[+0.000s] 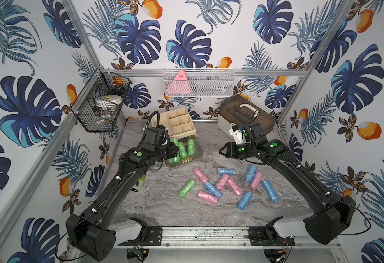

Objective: Sort the rolls of trash bags by color and place them into the drawer
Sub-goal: Place the roll of trash bags in the drawer.

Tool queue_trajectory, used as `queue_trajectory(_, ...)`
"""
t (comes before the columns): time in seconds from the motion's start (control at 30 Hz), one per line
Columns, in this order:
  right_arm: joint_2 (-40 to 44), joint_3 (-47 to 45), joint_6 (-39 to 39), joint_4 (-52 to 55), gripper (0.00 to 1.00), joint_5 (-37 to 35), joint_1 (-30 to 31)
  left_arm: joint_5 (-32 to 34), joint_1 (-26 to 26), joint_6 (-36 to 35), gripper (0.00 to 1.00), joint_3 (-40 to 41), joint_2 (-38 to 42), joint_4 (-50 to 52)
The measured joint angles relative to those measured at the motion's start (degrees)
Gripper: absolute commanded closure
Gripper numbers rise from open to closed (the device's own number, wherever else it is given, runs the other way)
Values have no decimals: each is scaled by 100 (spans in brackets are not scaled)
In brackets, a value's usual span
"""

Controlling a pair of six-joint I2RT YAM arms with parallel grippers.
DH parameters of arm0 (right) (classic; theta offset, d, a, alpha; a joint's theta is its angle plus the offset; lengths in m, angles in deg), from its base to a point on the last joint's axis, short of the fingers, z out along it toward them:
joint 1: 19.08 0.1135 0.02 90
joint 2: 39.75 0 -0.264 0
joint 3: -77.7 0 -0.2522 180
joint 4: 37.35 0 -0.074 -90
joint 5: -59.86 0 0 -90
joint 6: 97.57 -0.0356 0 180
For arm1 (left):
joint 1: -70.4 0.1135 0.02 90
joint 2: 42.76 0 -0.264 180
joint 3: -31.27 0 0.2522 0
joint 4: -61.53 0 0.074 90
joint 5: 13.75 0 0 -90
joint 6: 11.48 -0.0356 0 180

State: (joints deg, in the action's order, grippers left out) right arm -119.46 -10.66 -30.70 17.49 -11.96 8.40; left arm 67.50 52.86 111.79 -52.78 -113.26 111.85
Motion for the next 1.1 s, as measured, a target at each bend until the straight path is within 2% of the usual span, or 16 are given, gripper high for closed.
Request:
queue_trajectory(0.4, 39, -79, 4, -26, 51, 52, 0, -149, 197, 299, 60, 240, -90, -466)
queue_trajectory(0.47, 39, -76, 4, -26, 51, 52, 0, -149, 205, 299, 55, 240, -125, -485)
queue_trajectory(0.6, 42, -63, 4, -26, 52, 50, 0, -149, 210, 299, 35, 295, -146, -479)
queue_trajectory(0.77, 39, -4, 9, -33, 51, 50, 0, -151, 210, 284, 28, 282, -155, -411)
queue_trajectory(0.93, 31, 4, 7, -59, 51, 55, 0, -22, 210, 229, 27, 192, -55, -234)
queue_trajectory(1.1, -4, 4, 4, -70, 51, 76, 0, 136, 214, -24, 33, -146, 13, 13)
